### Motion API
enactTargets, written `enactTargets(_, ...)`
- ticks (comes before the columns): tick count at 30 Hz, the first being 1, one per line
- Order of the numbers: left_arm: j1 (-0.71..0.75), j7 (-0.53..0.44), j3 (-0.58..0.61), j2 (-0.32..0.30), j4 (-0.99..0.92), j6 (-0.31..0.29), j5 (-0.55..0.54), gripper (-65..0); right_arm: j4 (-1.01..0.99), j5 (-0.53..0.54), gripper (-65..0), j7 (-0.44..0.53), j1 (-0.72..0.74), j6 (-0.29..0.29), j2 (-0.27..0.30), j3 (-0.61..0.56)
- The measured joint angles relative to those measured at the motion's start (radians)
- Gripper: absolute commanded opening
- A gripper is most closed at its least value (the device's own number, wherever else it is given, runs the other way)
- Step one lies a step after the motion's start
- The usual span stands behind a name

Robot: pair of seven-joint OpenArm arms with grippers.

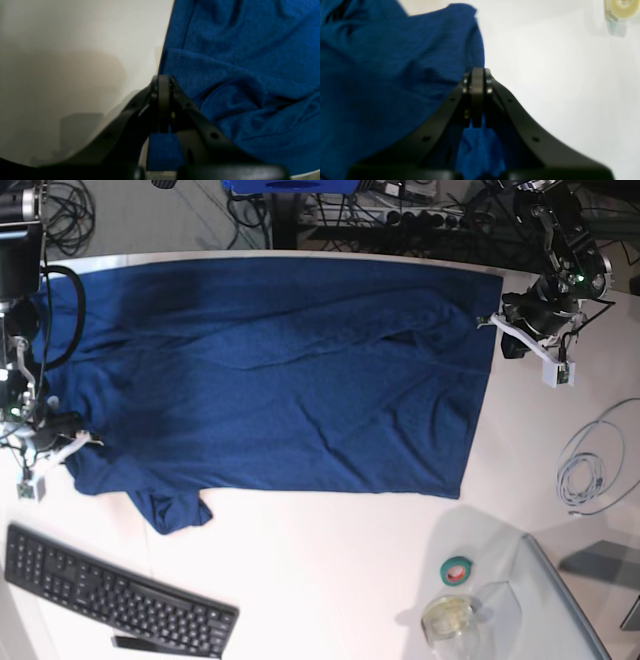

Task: Layout the t-shirt on the table in an organized manner, then fold the t-shirt properly
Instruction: 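Release the corner and move the right gripper down the shirt side, then grasp the shirt sleeve near the keyboard with the right gripper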

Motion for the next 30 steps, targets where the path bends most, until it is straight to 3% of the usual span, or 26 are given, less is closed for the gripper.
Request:
enactTargets(8,0.002,0.0,-0.006,-0.003,0.0,0.0,0.0,-65.0,0.27,-0.003,-65.0,-0.011,-0.155,-0.001,-0.021,0.0)
enactTargets(12,0.003,0.0,-0.007,-0.007,0.0,0.0,0.0,-65.0,0.382,0.003,-65.0,-0.111,-0.23,0.008,-0.042,-0.005)
enactTargets(22,0.0,-0.004,-0.007,-0.012,-0.027,0.003,0.0,-65.0,0.41,-0.002,-64.5,-0.224,-0.334,0.005,-0.101,-0.004)
enactTargets(24,0.0,-0.002,-0.005,-0.017,-0.057,0.002,0.0,-65.0,0.41,0.002,-59.1,-0.278,-0.335,0.005,-0.106,-0.005)
enactTargets(28,0.002,0.0,-0.01,-0.031,-0.069,0.003,0.007,-65.0,0.433,-0.002,-40.7,-0.399,-0.307,0.005,-0.105,-0.004)
enactTargets(30,-0.002,-0.003,-0.018,-0.032,-0.072,0.002,-0.005,-65.0,0.476,0.0,-38.7,-0.394,-0.28,0.005,-0.103,0.0)
